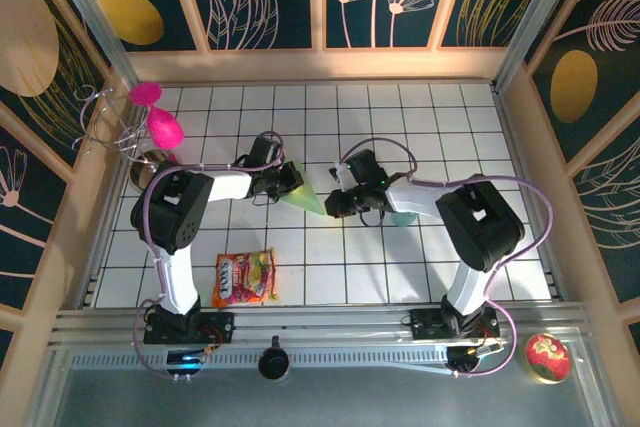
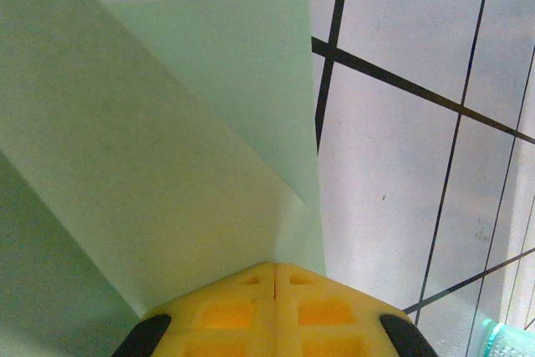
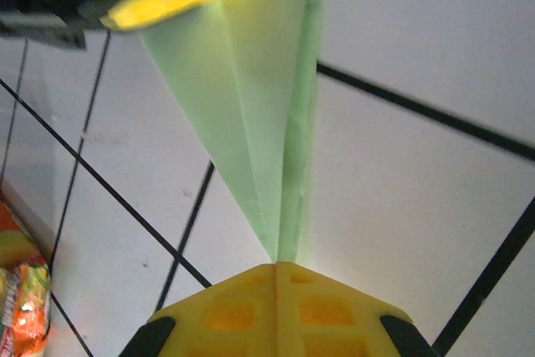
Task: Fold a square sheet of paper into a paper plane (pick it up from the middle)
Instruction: Fourth fold the wing at the center of the table.
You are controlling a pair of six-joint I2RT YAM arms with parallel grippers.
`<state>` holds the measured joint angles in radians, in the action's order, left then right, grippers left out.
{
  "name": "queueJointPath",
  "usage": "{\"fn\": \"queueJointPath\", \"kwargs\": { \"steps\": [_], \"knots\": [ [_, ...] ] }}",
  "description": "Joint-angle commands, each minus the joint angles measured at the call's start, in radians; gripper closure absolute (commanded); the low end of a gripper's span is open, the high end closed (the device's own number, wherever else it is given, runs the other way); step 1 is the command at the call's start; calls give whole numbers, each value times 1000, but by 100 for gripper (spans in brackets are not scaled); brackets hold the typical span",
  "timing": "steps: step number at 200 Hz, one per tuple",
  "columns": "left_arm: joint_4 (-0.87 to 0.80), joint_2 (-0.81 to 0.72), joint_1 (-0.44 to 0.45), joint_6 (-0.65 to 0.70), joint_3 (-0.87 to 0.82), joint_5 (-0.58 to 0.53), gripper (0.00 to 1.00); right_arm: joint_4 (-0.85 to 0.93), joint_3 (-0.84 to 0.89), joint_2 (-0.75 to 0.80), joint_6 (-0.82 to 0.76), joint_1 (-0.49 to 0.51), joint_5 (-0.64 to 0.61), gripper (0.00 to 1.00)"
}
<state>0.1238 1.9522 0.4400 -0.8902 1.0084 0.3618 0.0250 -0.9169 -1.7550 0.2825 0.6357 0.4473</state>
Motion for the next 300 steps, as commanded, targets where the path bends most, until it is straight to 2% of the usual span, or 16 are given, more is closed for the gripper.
{"fn": "queueJointPath", "kwargs": {
  "steps": [1, 48, 111, 146, 168, 214, 267, 300],
  "knots": [
    [-142, 53, -14, 30, -42, -117, 94, -93, -53, -9, 81, 14, -12, 97],
    [-133, 38, -14, 31, -11, -90, 95, -58, -177, -166, 78, 47, -10, 99],
    [-108, -20, -14, 63, -5, -49, 94, -40, -165, -233, 91, 40, -35, 100],
    [-13, -123, -13, 101, -30, 22, 91, -18, -145, -252, 106, 39, -50, 100],
    [57, -173, -12, 98, -107, 59, 91, -7, -140, -258, 115, 40, -49, 100],
    [144, -131, 12, 75, -131, 127, 92, 8, -142, -272, 122, 39, -42, 100],
    [148, -61, 48, 79, -113, 122, 92, 25, -142, -276, 127, 39, -42, 100],
    [120, -47, 48, 81, -126, 48, 95, 34, -133, -279, 137, 39, -43, 100]
  ]
}}
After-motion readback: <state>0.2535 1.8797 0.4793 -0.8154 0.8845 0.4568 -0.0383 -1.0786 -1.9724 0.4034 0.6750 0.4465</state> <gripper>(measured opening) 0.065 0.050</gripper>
